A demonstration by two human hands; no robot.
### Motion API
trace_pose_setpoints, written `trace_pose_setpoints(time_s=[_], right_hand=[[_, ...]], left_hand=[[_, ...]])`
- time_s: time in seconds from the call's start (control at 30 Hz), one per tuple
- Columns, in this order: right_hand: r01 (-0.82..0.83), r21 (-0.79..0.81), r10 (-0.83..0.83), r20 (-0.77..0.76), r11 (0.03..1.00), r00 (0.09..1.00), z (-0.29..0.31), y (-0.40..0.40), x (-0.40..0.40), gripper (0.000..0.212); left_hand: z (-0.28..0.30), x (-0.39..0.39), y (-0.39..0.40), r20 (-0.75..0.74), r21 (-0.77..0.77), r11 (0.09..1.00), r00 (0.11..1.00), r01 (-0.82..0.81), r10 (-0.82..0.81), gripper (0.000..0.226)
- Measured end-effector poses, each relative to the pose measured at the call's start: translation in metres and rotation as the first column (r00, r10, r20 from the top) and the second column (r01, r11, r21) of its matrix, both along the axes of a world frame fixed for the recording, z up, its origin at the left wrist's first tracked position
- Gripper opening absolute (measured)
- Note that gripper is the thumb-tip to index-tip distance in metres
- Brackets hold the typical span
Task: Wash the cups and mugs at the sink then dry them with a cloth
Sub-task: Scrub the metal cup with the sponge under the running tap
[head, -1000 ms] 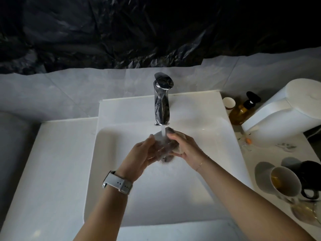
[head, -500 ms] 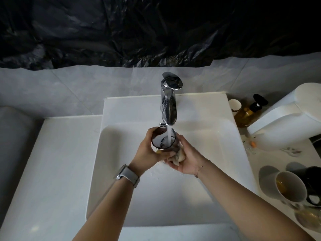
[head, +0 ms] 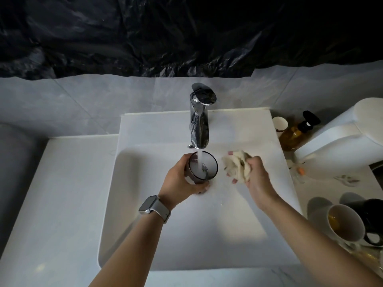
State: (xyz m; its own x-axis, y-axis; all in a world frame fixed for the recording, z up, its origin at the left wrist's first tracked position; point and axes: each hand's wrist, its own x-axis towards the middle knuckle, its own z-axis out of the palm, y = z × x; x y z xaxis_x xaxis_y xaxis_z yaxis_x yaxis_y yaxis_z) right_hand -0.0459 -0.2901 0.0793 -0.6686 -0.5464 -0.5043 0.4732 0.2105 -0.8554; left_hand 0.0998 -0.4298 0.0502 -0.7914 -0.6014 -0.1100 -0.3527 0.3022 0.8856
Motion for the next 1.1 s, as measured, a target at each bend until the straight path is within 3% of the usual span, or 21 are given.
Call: trace_pose_setpoints(time_s=[0.1,0.2,0.27,0.33,0.4,0.47,0.53,0.57,0.67,0.77,0.83,0.9,1.0,1.1], right_hand=[[-0.252,-0.082,0.234,-0.186,0.964,0.954,0.024,0.004,-0.006,0.038],[-0.506,0.073,0.490,-0.399,0.859,0.775,0.027,-0.010,-0.006,0.024],[-0.550,0.227,0.569,-0.560,0.804,0.602,0.019,-0.021,-0.007,0.022],[-0.577,0.289,0.621,-0.572,0.764,0.535,0.015,-0.032,-0.007,0.020],[-0.636,0.316,0.701,-0.453,0.704,0.551,0.015,-0.041,-0.003,0.019],[-0.671,0.275,0.725,-0.247,0.688,0.642,0.014,-0.049,0.003,0.021],[-0.609,0.129,0.611,0.023,0.783,0.791,0.011,-0.054,0.006,0.025],[-0.567,0.048,0.556,0.140,0.823,0.819,0.009,-0.056,0.006,0.027],[-0.458,-0.084,0.457,0.342,0.885,0.821,0.001,-0.054,0.003,0.028],[-0.288,-0.184,0.342,0.500,0.940,0.796,-0.005,-0.050,0.004,0.020],[-0.269,-0.238,0.356,0.515,0.933,0.779,-0.007,-0.048,0.008,0.024],[-0.378,-0.246,0.450,0.437,0.892,0.778,-0.014,-0.048,0.013,0.036],[-0.511,-0.197,0.547,0.312,0.837,0.777,-0.018,-0.045,0.022,0.046],[-0.598,-0.108,0.607,0.166,0.794,0.777,-0.011,-0.036,0.022,0.038]], left_hand=[[-0.004,0.003,-0.003,0.049,-0.020,0.999,0.999,0.025,-0.024,0.072],[-0.006,0.002,-0.004,0.071,-0.028,0.997,0.995,0.072,-0.070,0.069],[-0.005,0.003,-0.005,0.075,-0.036,0.995,0.993,0.096,-0.093,0.065],[-0.004,0.005,-0.007,0.061,-0.030,0.996,0.995,0.086,-0.084,0.066],[0.001,0.005,-0.009,0.076,-0.082,0.991,0.992,0.109,-0.102,0.062],[0.007,0.001,-0.012,0.141,-0.145,0.973,0.977,0.179,-0.159,0.059],[0.008,-0.001,-0.015,0.199,-0.155,0.964,0.963,0.214,-0.182,0.061],[0.007,-0.001,-0.016,0.215,-0.156,0.963,0.959,0.218,-0.182,0.066],[0.002,0.004,-0.021,0.191,-0.114,0.975,0.967,0.191,-0.167,0.077],[-0.002,0.013,-0.019,0.006,0.152,0.985,0.997,0.078,-0.080,0.074],[-0.006,0.014,-0.011,-0.130,0.348,0.936,0.992,0.052,-0.007,0.060],[-0.006,0.009,-0.001,-0.146,0.527,0.849,0.978,-0.050,0.148,0.038],[-0.003,0.000,0.000,-0.002,0.660,0.715,0.952,-0.228,0.305,0.040],[0.000,-0.002,-0.002,0.136,0.700,0.646,0.945,-0.305,0.299,0.041]])
